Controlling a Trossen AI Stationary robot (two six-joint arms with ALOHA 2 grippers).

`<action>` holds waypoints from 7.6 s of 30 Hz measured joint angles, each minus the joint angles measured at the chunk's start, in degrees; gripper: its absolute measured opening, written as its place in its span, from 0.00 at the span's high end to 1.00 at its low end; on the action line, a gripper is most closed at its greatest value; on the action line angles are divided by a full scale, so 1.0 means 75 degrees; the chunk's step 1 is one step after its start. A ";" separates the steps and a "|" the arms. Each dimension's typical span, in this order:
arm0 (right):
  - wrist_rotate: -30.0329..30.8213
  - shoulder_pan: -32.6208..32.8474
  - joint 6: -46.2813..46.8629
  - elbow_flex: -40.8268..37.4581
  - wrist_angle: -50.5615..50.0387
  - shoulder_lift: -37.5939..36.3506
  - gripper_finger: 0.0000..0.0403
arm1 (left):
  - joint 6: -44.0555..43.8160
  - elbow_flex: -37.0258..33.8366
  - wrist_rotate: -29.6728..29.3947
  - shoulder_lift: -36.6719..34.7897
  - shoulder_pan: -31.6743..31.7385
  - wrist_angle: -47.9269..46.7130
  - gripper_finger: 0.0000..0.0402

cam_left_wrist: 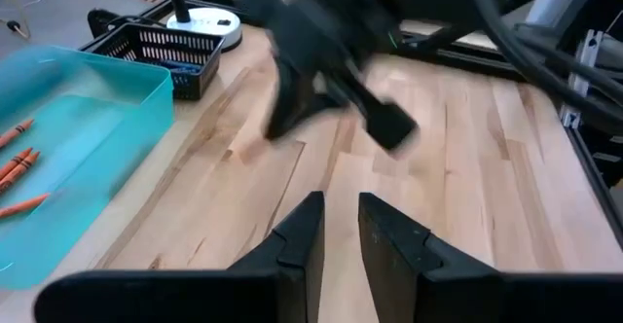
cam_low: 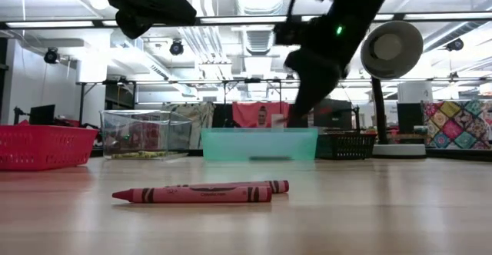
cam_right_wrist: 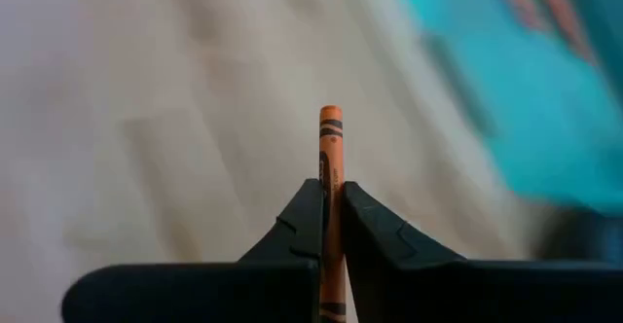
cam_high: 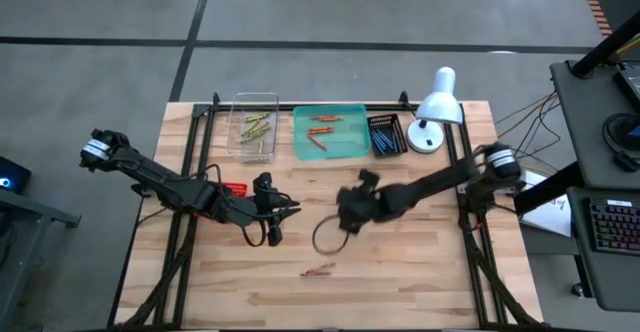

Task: Sort crayons
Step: Put the orange crayon into the green bin, then put the red crayon into the red bin

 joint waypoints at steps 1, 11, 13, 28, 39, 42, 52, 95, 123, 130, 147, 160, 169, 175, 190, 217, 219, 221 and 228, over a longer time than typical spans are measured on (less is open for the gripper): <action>0.0011 -0.0127 0.0255 0.0000 -0.0425 -0.0259 0.97 | 0.0003 0.0000 0.0000 -0.0001 0.0000 0.0025 0.88; -0.1631 -0.1457 0.1391 -0.0506 -0.0765 -0.2272 0.97 | 0.0594 0.0022 0.0002 -0.0001 0.0000 -0.0004 0.88; -0.2358 -0.1716 0.1195 -0.0745 -0.0172 -0.2533 0.97 | 0.0884 0.0108 0.0012 -0.0008 0.0000 -0.0075 0.88; -0.3013 -0.2945 0.0124 -0.2063 0.4339 -0.2673 0.97 | 0.4120 0.0554 0.0037 -0.0125 0.0681 -0.0945 0.88; -0.3092 -0.4596 -0.2392 0.0291 0.3247 -0.0711 0.97 | 0.4861 0.0296 0.1077 -0.0140 0.2889 -0.1220 0.90; -0.3103 -0.4941 -0.3232 0.1145 0.2395 0.0059 0.97 | 0.4777 0.0071 0.1081 -0.0252 0.3140 -0.1220 0.90; -0.3643 -0.5538 -0.5724 0.3701 0.0202 0.2486 0.97 | 0.4544 -0.0229 0.0758 -0.0908 0.3176 -0.1176 0.90; -0.3702 -0.4913 -0.5247 0.6167 -0.2249 0.3218 0.80 | 0.2359 -0.0361 0.1849 -0.1232 0.2747 -0.1375 0.90; -0.3399 -0.0269 -0.3281 -0.0217 0.2695 -0.1306 0.83 | 0.0471 -0.0357 0.2090 0.1520 -0.0100 0.1599 0.90; -0.2263 0.0680 -0.2897 -0.1019 0.3008 -0.1458 0.83 | -0.0157 -0.0338 0.2082 0.2613 -0.0317 0.2719 0.90; -0.1776 0.1249 -0.2064 -0.1437 0.3191 -0.1455 0.84 | -0.0643 -0.0341 0.2620 0.3841 -0.0469 0.3345 0.76; -0.1874 0.1672 -0.2066 -0.2183 0.4735 -0.1446 0.84 | -0.0573 -0.0341 0.2542 0.4314 -0.0466 0.4157 0.67; -0.1854 0.1753 -0.2352 -0.2522 0.6158 -0.1101 0.84 | -0.0527 -0.0343 0.2542 0.4314 -0.0458 0.4015 0.67; -0.1837 0.1753 -0.2913 -0.2279 0.6889 -0.0292 0.84 | -0.0524 -0.0344 0.2546 0.4096 -0.0452 0.3710 0.67; -0.1897 0.1750 -0.2686 -0.2183 0.6695 0.0065 0.68 | -0.0292 -0.0344 0.2080 0.3533 -0.0449 0.2760 0.67; -0.4107 0.1267 -0.1712 -0.2183 0.8074 0.1535 0.62 | 0.0410 -0.0254 0.0461 0.3040 -0.0443 0.2519 0.67; -0.4218 0.1247 -0.1704 -0.2183 0.8146 0.1626 0.62 | 0.0410 -0.0254 0.0439 0.3040 -0.0443 0.2520 0.67; -0.4329 0.1229 -0.1622 -0.2183 0.8226 0.1711 0.62 | 0.0409 -0.0254 0.0414 0.3040 -0.0443 0.2521 0.67; -0.4582 0.1036 -0.1490 -0.2180 0.8393 0.1870 0.65 | 0.0415 -0.0229 0.0400 0.3033 -0.0443 0.2498 0.67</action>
